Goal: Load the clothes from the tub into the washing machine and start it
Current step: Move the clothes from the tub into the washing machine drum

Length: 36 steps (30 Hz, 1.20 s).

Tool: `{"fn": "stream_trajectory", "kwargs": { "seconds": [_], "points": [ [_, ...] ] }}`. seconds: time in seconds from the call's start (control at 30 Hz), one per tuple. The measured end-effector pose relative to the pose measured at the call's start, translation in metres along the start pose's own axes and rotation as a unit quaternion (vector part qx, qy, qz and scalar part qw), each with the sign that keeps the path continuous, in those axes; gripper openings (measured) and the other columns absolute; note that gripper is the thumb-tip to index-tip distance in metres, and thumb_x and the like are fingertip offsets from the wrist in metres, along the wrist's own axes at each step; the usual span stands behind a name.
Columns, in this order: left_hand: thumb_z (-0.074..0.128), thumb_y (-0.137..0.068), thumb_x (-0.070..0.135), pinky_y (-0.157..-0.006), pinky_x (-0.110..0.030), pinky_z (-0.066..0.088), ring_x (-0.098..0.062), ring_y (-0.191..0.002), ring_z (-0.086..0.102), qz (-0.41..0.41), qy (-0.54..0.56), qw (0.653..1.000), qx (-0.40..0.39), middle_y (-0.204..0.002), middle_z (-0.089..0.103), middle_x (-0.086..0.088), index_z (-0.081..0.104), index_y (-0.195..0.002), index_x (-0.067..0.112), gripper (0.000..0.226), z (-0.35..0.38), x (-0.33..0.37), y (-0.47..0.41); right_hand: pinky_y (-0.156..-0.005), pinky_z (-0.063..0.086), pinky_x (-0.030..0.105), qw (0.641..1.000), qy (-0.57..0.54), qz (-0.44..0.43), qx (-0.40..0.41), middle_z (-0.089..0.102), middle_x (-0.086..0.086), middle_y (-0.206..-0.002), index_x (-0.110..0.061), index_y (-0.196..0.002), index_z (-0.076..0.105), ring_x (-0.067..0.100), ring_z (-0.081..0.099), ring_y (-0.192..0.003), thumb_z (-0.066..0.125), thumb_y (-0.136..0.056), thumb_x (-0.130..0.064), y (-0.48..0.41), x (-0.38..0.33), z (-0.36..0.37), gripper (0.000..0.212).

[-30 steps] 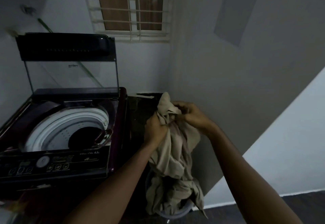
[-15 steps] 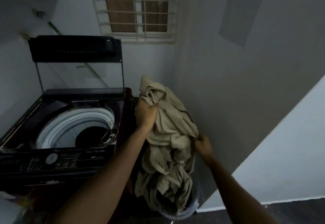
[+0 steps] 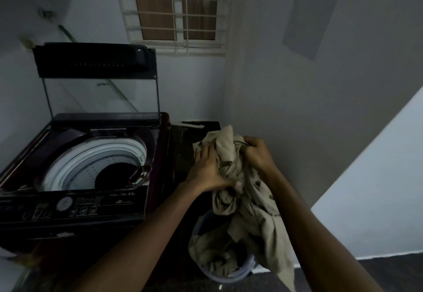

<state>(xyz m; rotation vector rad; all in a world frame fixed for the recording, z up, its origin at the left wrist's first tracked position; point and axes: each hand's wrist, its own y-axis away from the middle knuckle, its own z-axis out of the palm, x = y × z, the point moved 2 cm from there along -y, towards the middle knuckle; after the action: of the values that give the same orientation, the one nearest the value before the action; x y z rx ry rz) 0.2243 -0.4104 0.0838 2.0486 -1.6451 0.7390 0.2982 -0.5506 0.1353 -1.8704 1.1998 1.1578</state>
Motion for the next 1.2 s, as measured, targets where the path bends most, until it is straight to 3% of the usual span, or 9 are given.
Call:
{"fn": "stream_trajectory", "kwargs": {
  "seconds": [0.13, 0.37, 0.5, 0.6, 0.7, 0.8, 0.93, 1.07, 1.2],
  "points": [
    [0.069, -0.08, 0.043, -0.096, -0.04, 0.045, -0.031, -0.126, 0.05, -0.009, 0.033, 0.982, 0.185, -0.142, 0.05, -0.008, 0.035, -0.146, 0.019, 0.078, -0.01, 0.017, -0.005, -0.073, 0.057, 0.041, 0.99, -0.133, 0.021, -0.042, 0.068, 0.026, -0.1, 0.007, -0.104, 0.064, 0.03, 0.067, -0.083, 0.047, -0.087, 0.001, 0.005, -0.017, -0.006, 0.025],
    [0.068, -0.078, 0.031, -0.085, -0.04, 0.053, -0.035, -0.106, 0.062, -0.028, 0.073, 0.959, 0.272, -0.114, 0.067, -0.012, 0.059, -0.124, 0.018, 0.049, -0.039, 0.043, -0.017, -0.092, 0.049, 0.021, 0.996, -0.04, -0.067, 0.049, 0.056, -0.008, -0.128, -0.021, -0.135, 0.048, 0.0, 0.056, -0.111, 0.072, -0.067, -0.04, 0.039, 0.045, -0.021, 0.075],
    [0.068, -0.073, 0.029, -0.08, -0.041, 0.057, -0.031, -0.097, 0.066, -0.069, 0.151, 0.942, 0.292, -0.104, 0.071, -0.007, 0.063, -0.113, 0.021, 0.042, -0.047, 0.043, -0.02, -0.11, 0.031, 0.044, 0.998, 0.049, 0.023, 0.044, 0.033, -0.008, -0.149, -0.039, -0.147, 0.016, 0.015, 0.036, -0.134, 0.073, -0.062, -0.066, 0.052, 0.094, 0.002, 0.106],
    [0.074, -0.071, 0.036, -0.079, -0.041, 0.058, -0.027, -0.095, 0.068, -0.11, 0.214, 0.924, 0.297, -0.102, 0.072, -0.005, 0.066, -0.109, 0.023, 0.041, -0.053, 0.042, -0.023, -0.105, 0.04, 0.036, 0.996, 0.026, 0.07, -0.043, 0.046, -0.007, -0.138, -0.023, -0.143, 0.032, 0.016, 0.045, -0.128, 0.071, -0.08, -0.043, 0.059, 0.118, 0.033, 0.077],
    [0.075, -0.07, 0.036, -0.079, -0.039, 0.058, -0.028, -0.095, 0.068, -0.114, 0.209, 0.923, 0.301, -0.101, 0.072, -0.005, 0.066, -0.108, 0.023, 0.041, -0.06, 0.033, -0.021, -0.08, 0.054, 0.041, 0.983, 0.06, 0.17, -0.025, 0.065, 0.01, -0.094, -0.002, -0.099, 0.061, 0.029, 0.064, -0.095, 0.057, -0.09, -0.016, 0.053, 0.128, 0.033, 0.017],
    [0.075, -0.073, 0.035, -0.079, -0.035, 0.056, -0.031, -0.098, 0.066, -0.108, 0.18, 0.921, 0.329, -0.106, 0.071, -0.008, 0.064, -0.111, 0.02, 0.043, -0.077, 0.02, -0.016, -0.058, 0.046, 0.033, 0.983, 0.055, 0.155, 0.08, 0.06, 0.01, -0.073, -0.002, -0.078, 0.058, 0.024, 0.059, -0.068, 0.054, -0.08, -0.02, 0.034, 0.118, 0.008, 0.018],
    [0.074, -0.071, 0.034, -0.081, -0.039, 0.056, -0.031, -0.1, 0.066, -0.056, 0.182, 0.896, 0.401, -0.109, 0.069, -0.011, 0.062, -0.115, 0.012, 0.051, -0.072, 0.016, -0.007, -0.055, 0.044, 0.025, 0.964, -0.036, 0.042, 0.259, 0.058, 0.001, -0.067, -0.007, -0.074, 0.059, 0.005, 0.054, -0.06, 0.049, -0.081, 0.001, 0.032, 0.076, -0.008, 0.015],
    [0.063, -0.084, 0.021, -0.077, -0.037, 0.049, -0.036, -0.105, 0.061, -0.048, -0.022, 0.986, 0.159, -0.117, 0.065, -0.011, 0.059, -0.118, 0.017, 0.035, -0.034, -0.001, -0.006, -0.078, 0.051, 0.039, 0.967, 0.214, 0.141, -0.003, 0.067, 0.015, -0.096, -0.003, -0.1, 0.066, 0.032, 0.064, -0.091, 0.059, -0.083, -0.02, 0.028, 0.091, 0.01, 0.025],
    [0.062, -0.084, 0.021, -0.079, -0.041, 0.053, -0.036, -0.104, 0.061, -0.074, 0.016, 0.983, 0.169, -0.116, 0.063, -0.01, 0.057, -0.117, 0.014, 0.034, -0.021, -0.019, 0.004, -0.073, 0.043, 0.031, 0.97, 0.15, 0.117, 0.153, 0.068, 0.013, -0.101, -0.008, -0.107, 0.065, 0.033, 0.064, -0.094, 0.045, -0.09, -0.012, 0.031, 0.079, -0.006, 0.027]
  ]
}}
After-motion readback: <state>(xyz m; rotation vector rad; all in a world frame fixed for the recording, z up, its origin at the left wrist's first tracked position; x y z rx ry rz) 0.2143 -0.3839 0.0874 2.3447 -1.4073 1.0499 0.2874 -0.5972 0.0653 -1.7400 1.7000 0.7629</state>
